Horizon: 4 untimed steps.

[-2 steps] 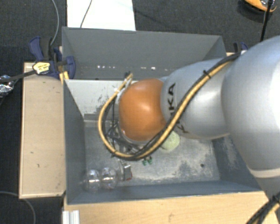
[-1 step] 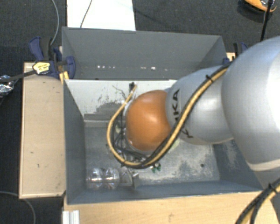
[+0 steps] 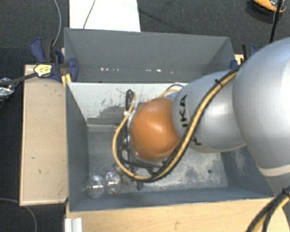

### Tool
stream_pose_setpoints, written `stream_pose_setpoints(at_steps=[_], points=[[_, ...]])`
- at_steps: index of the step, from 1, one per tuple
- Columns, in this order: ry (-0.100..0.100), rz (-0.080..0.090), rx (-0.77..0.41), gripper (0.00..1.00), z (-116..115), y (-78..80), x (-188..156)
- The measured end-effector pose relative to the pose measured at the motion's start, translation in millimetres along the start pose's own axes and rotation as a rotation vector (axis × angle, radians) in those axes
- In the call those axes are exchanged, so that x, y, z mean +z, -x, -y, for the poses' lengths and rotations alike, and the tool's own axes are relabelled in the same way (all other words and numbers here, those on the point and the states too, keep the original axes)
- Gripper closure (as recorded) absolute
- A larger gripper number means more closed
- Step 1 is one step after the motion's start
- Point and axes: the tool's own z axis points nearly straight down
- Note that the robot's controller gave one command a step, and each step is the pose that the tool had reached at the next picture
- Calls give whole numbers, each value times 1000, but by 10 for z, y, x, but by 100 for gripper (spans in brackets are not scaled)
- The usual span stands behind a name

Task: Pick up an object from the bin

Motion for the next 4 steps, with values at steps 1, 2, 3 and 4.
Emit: stream_pose_setpoints(at_steps=[1, 2, 3, 4], points=[[5, -5, 2, 0, -28, -13, 27], [6, -9, 8, 100, -29, -25, 36], [7, -11, 12, 100, -31, -28, 39], [7, -12, 12, 100, -32, -29, 39]])
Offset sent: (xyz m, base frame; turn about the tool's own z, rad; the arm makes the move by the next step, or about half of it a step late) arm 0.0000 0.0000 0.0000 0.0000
